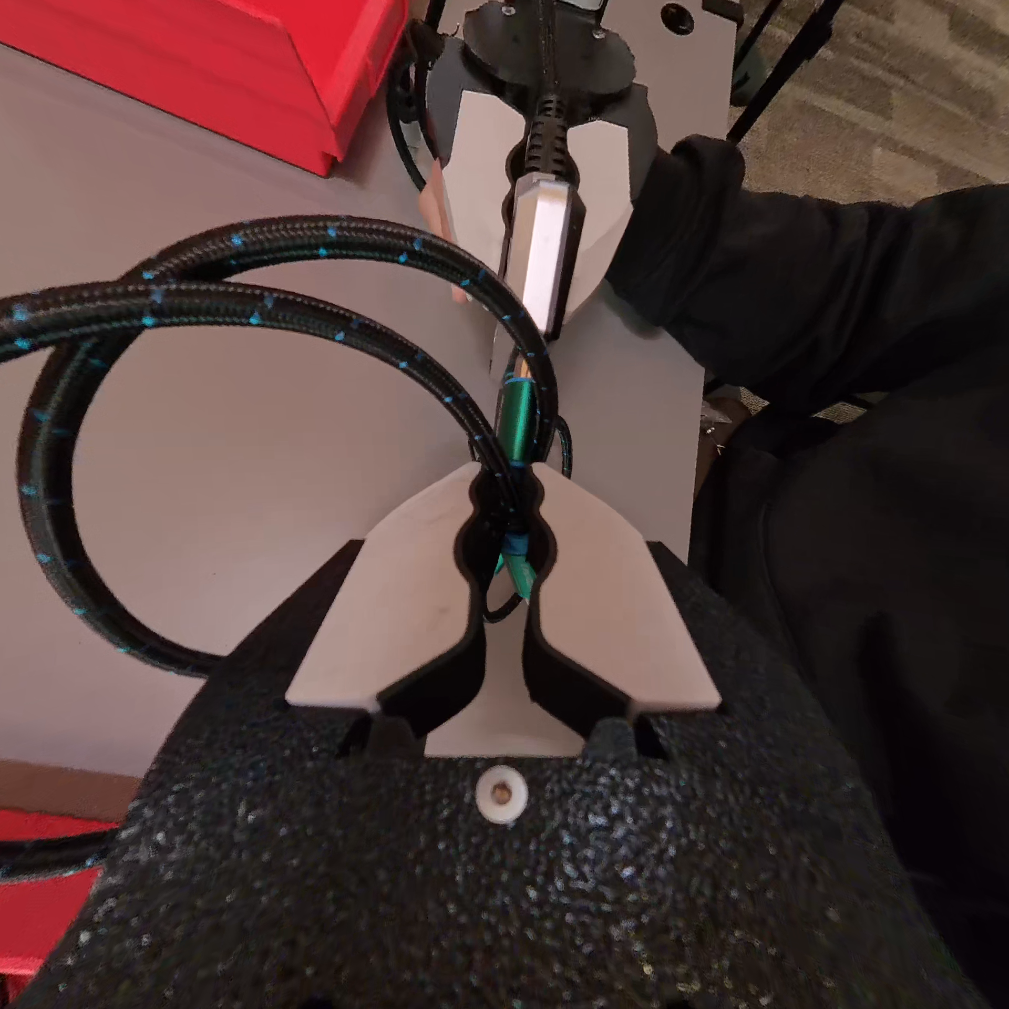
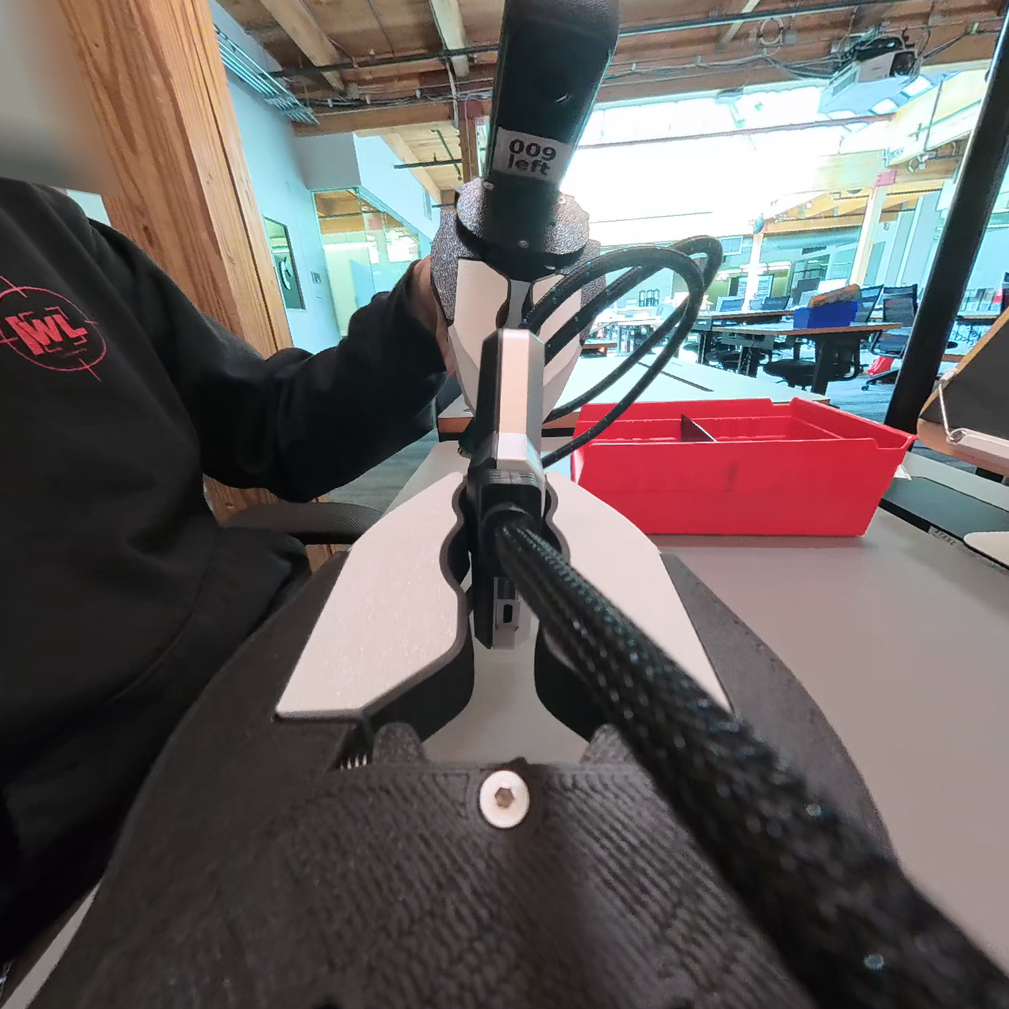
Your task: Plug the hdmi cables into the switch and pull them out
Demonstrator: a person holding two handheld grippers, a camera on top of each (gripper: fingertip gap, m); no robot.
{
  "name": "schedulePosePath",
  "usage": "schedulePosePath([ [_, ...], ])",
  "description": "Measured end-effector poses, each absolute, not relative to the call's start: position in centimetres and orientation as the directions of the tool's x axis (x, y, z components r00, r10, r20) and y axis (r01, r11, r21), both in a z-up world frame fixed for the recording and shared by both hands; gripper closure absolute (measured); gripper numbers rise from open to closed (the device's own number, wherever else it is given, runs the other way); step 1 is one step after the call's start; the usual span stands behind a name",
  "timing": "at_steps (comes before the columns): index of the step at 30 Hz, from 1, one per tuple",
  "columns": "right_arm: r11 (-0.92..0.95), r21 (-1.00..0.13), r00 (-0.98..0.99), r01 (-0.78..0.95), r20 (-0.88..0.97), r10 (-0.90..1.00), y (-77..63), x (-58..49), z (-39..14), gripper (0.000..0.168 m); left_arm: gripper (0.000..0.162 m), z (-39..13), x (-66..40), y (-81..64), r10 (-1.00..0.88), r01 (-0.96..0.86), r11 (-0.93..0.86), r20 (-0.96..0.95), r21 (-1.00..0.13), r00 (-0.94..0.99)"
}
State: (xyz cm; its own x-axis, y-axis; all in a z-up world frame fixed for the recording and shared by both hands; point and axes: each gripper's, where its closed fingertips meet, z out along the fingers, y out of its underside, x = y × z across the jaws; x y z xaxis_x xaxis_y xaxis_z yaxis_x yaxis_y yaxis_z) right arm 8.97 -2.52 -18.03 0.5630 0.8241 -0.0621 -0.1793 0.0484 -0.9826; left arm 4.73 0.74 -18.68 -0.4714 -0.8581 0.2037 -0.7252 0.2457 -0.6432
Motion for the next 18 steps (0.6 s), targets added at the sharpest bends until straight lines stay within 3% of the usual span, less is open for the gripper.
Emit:
schedulePosePath([
  [8, 0.014, -0.985, 0.566, -0.169, -0.086, 0.820, -2.2, 8.8, -18.4, 0.146, 0.152, -18.9, 4.8, 1.1, -0.846, -0.745, 0.180, 0.286, -0.642, -0.451],
  [11, -0.005, -0.990, 0.533, -0.139, -0.079, 0.843, -2.3, 7.6, -18.9, 0.145, 0.152, -18.8, 6.1, 0.8, -0.841, -0.741, 0.078, 0.356, -0.667, -0.408],
  [14, 0.004, -0.994, 0.537, -0.105, -0.053, 0.842, -1.6, 6.4, -19.3, 0.146, 0.152, -20.1, 5.9, 1.8, -0.887, -0.774, 0.172, 0.245, -0.610, -0.390],
  [18, 0.024, -0.979, 0.530, -0.205, -0.090, 0.843, -1.9, 7.7, -18.5, 0.146, 0.151, -18.4, 5.5, 2.2, -0.903, -0.729, 0.208, 0.159, -0.652, -0.400],
])
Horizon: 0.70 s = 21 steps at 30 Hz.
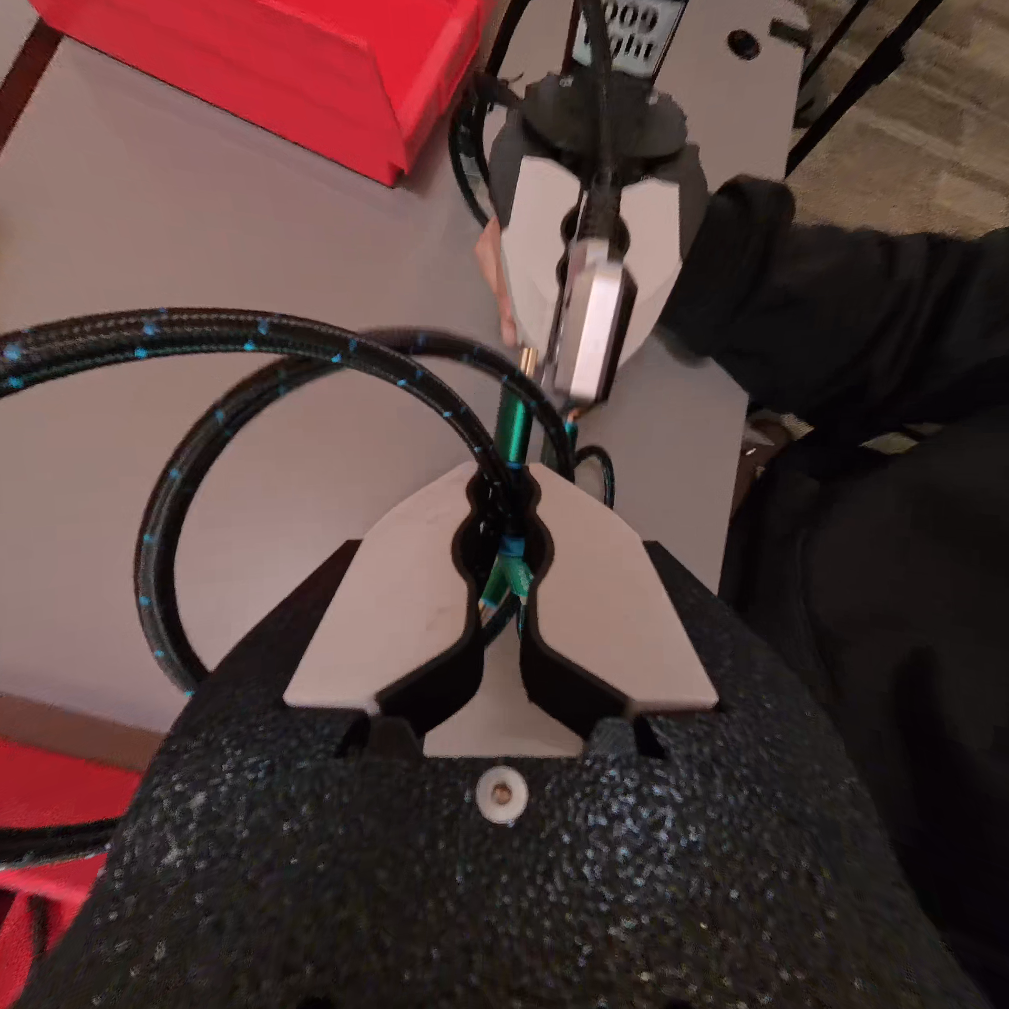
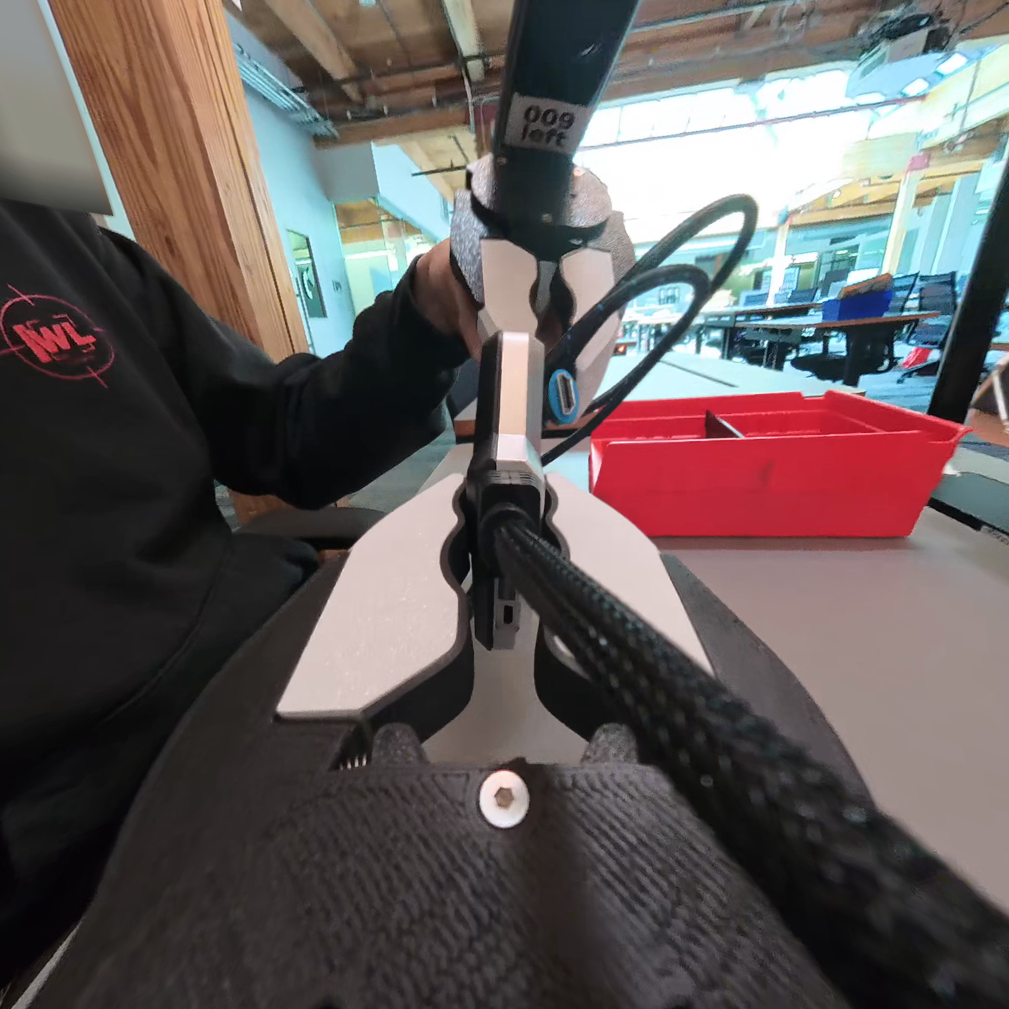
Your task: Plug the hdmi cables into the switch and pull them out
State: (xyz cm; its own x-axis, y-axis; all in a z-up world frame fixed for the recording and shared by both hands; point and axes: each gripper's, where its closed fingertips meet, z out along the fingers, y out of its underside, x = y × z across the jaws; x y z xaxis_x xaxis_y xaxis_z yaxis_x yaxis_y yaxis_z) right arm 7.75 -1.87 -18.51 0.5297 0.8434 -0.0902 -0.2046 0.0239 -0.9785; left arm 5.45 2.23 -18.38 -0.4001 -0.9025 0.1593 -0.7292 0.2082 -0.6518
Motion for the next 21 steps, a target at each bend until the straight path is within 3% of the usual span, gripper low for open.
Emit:
schedulePosePath([
  [21, -0.034, -0.945, 0.459, -0.324, -0.189, 0.868, -2.2, 8.4, -18.0, 0.146, 0.151, -19.0, 4.1, 1.0, -0.826, -0.733, 0.277, 0.236, -0.621, -0.512],
])
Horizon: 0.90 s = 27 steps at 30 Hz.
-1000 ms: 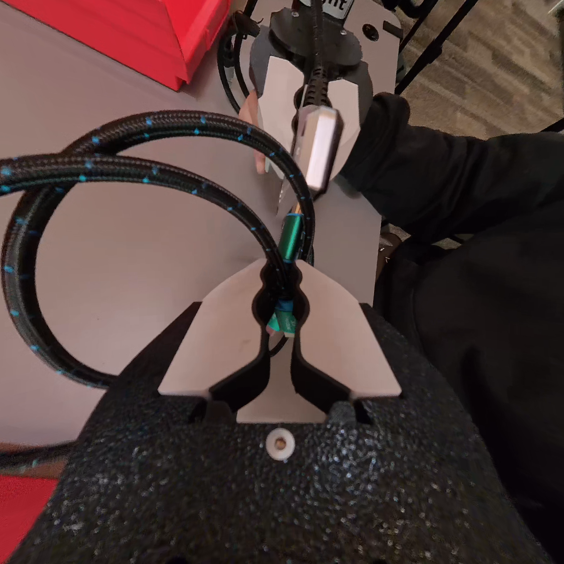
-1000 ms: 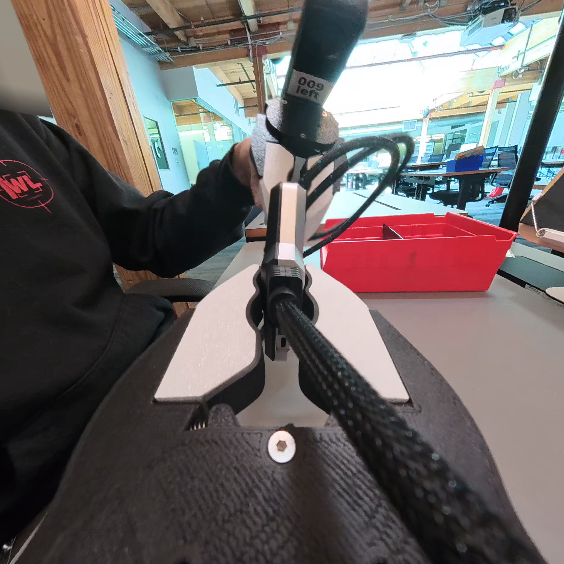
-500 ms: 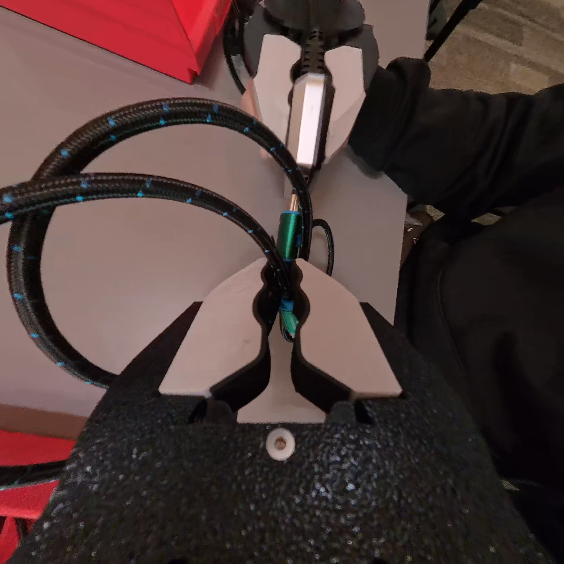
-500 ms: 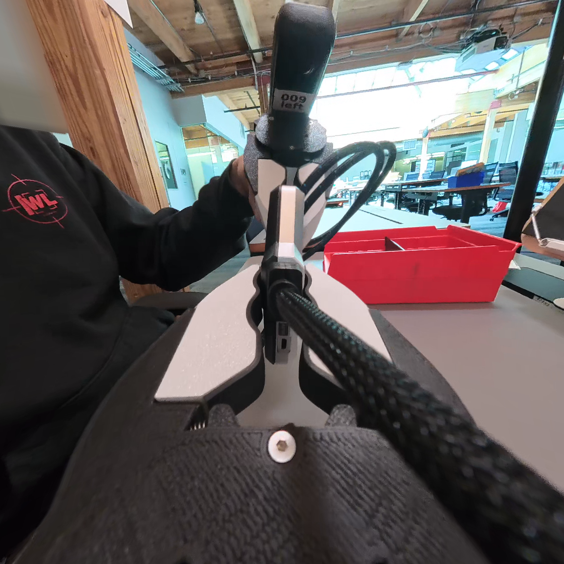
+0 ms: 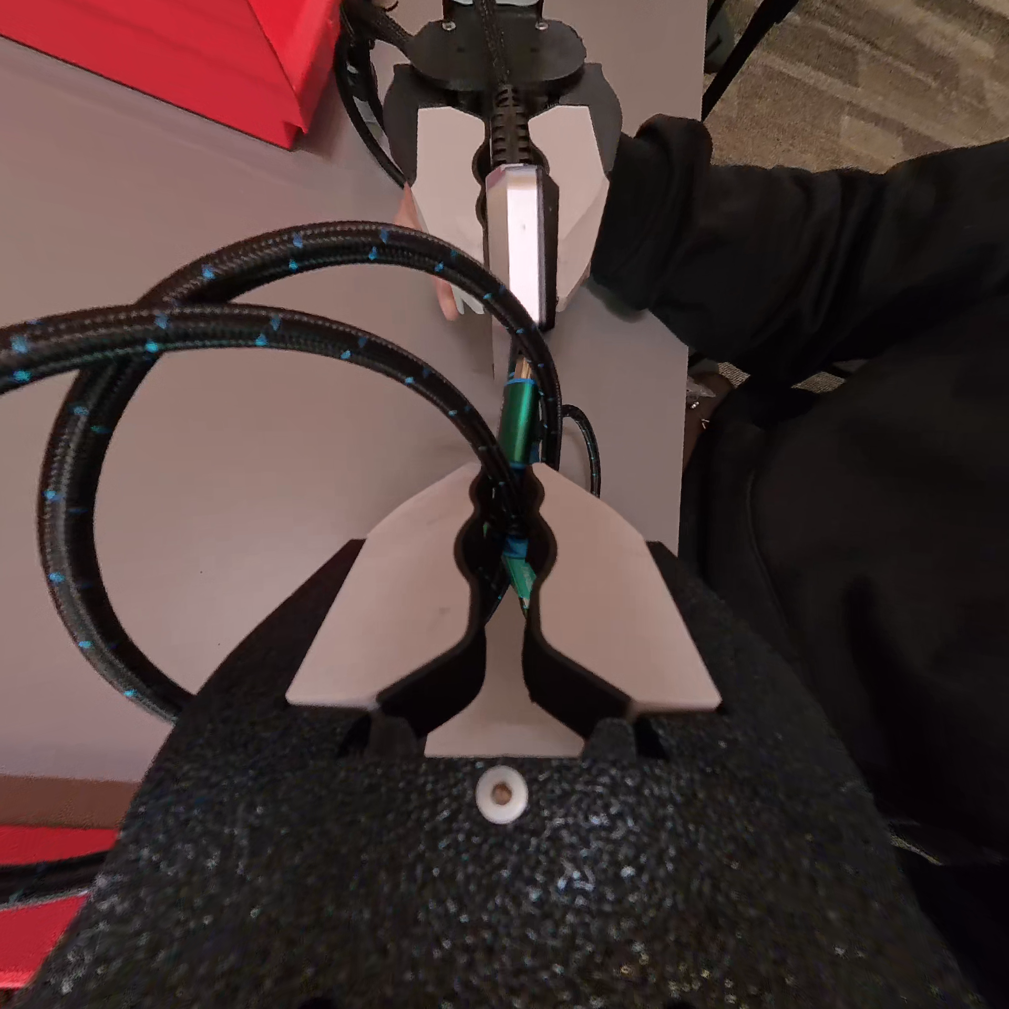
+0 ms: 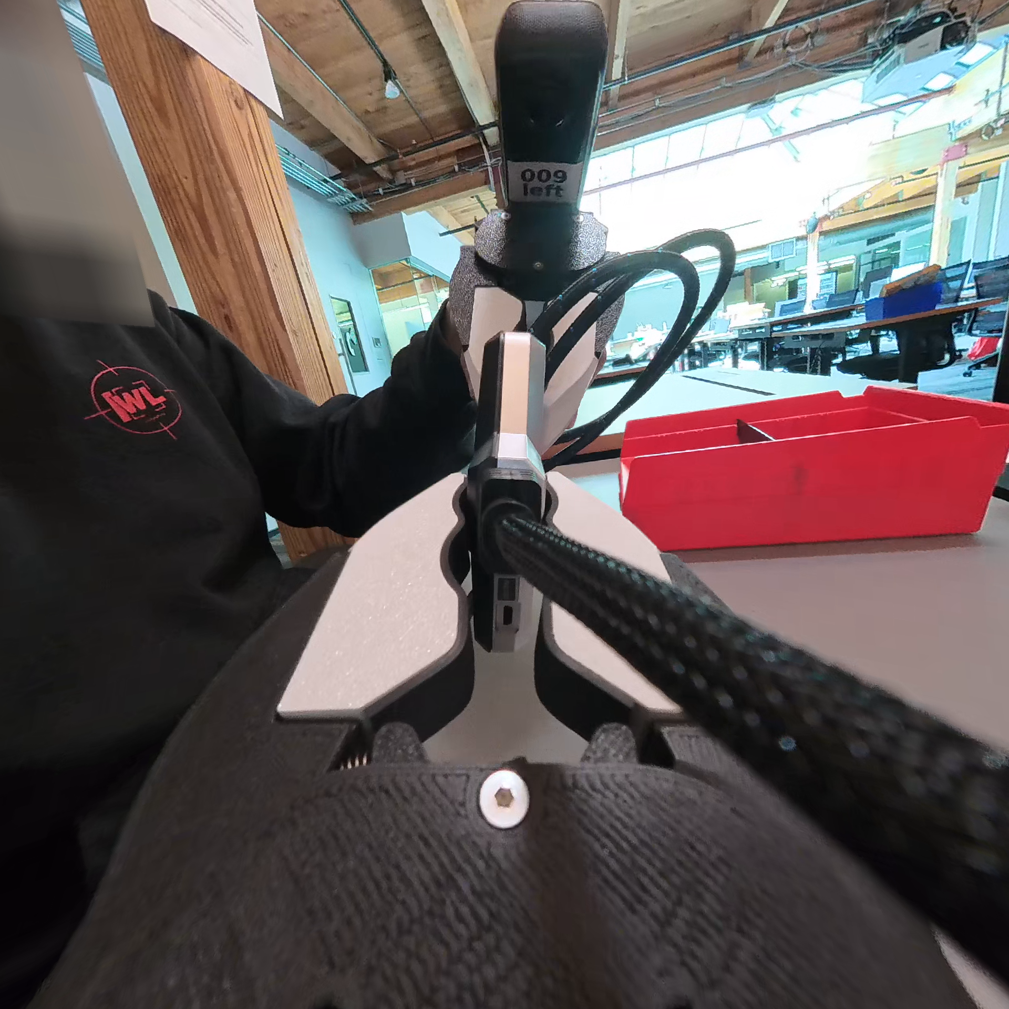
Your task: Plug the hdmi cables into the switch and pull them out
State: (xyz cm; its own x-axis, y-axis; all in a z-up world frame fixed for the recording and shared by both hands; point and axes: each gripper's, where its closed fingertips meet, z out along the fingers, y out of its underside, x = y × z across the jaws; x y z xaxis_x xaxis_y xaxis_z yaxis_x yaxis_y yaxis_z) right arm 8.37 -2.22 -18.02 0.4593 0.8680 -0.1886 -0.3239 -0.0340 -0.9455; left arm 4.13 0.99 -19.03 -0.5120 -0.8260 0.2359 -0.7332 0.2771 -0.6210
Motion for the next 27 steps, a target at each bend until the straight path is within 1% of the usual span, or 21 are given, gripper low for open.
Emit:
schedulePosePath([
  [4, -0.040, -0.949, 0.452, -0.314, -0.187, 0.872, -2.3, 8.2, -18.2, 0.144, 0.152, -18.8, 4.0, 1.0, -0.819, -0.738, 0.257, 0.265, -0.623, -0.509],
  [8, -0.041, -0.963, 0.493, -0.265, -0.172, 0.853, -2.0, 8.3, -18.7, 0.145, 0.152, -19.1, 4.1, 1.3, -0.822, -0.762, 0.220, 0.305, -0.609, -0.481],
  [11, -0.043, -0.970, 0.514, -0.238, -0.164, 0.842, -1.9, 8.5, -18.8, 0.146, 0.152, -19.2, 4.2, 1.4, -0.817, -0.758, 0.205, 0.319, -0.620, -0.481],
  [16, -0.049, -0.968, 0.518, -0.245, -0.173, 0.838, -1.8, 8.5, -18.8, 0.146, 0.152, -19.2, 4.2, 1.3, -0.815, -0.755, 0.207, 0.317, -0.623, -0.485],
  [21, -0.069, -0.967, 0.539, -0.247, -0.196, 0.819, -1.3, 8.8, -18.9, 0.146, 0.152, -19.4, 4.7, 1.8, -0.831, -0.755, 0.145, 0.335, -0.639, -0.443],
  [27, -0.081, -0.987, 0.587, -0.140, -0.149, 0.796, -1.1, 8.6, -19.7, 0.146, 0.152, -20.7, 4.1, 1.9, -0.848, -0.797, 0.216, 0.296, -0.564, -0.439],
])
